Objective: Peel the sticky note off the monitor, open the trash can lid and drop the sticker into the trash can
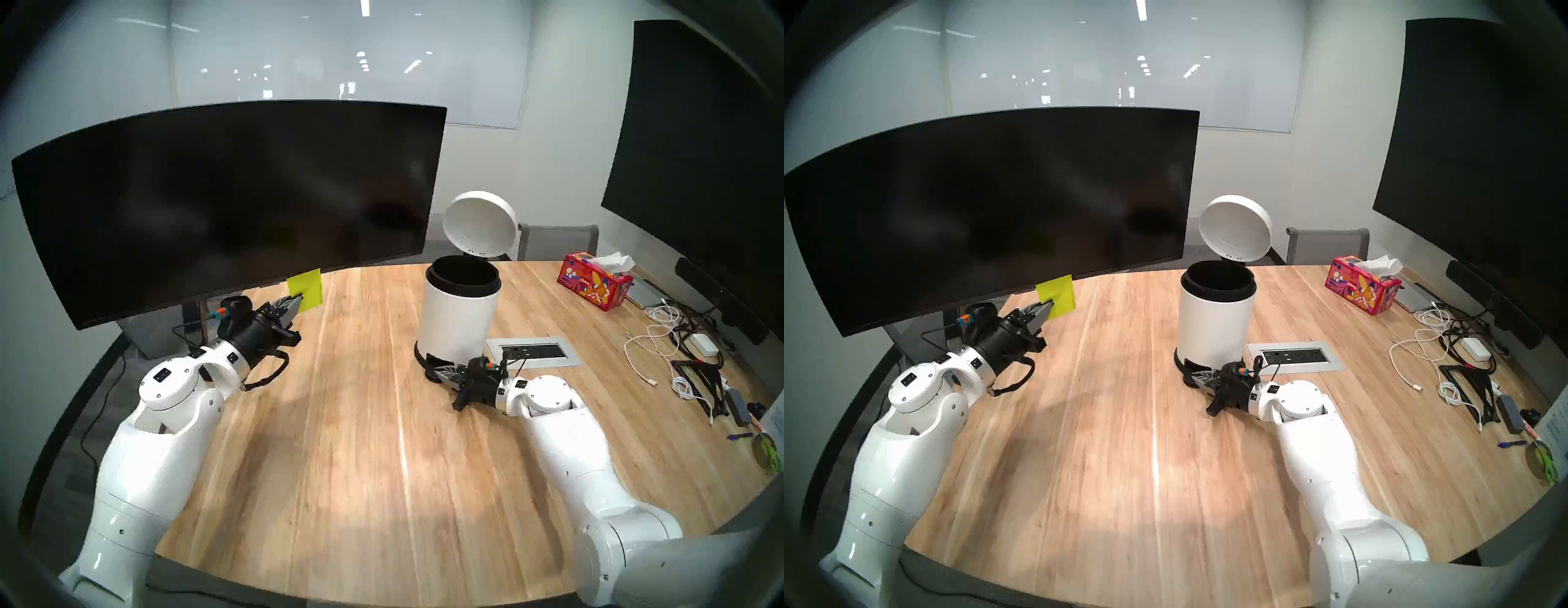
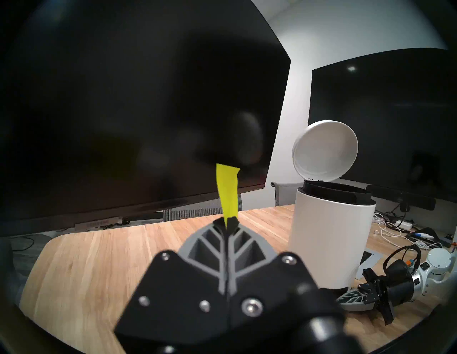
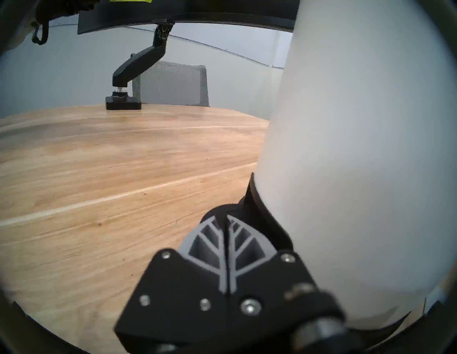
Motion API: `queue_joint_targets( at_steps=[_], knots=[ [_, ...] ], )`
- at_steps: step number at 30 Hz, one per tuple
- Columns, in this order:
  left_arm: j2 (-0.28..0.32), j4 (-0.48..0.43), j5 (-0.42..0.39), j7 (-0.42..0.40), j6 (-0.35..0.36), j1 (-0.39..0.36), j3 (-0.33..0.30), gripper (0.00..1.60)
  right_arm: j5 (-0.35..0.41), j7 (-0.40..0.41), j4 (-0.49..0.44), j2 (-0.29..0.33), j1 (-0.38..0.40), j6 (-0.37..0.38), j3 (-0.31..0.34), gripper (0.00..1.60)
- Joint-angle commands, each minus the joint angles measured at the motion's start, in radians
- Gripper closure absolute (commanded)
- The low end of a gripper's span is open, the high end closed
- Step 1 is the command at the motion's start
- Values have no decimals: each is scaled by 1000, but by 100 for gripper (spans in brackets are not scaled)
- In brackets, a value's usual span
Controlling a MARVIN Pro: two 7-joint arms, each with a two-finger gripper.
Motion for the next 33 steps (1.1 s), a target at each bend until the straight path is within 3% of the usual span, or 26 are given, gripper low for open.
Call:
queue_joint_targets(
  at_steps=[1,33],
  knots=[
    [-2,-17,0,0,-7,-9,0,160,-3,-8,-4,6,-6,13,7,160],
    [-2,-17,0,0,-7,-9,0,160,-13,-4,-6,1,-6,13,17,160]
  ],
)
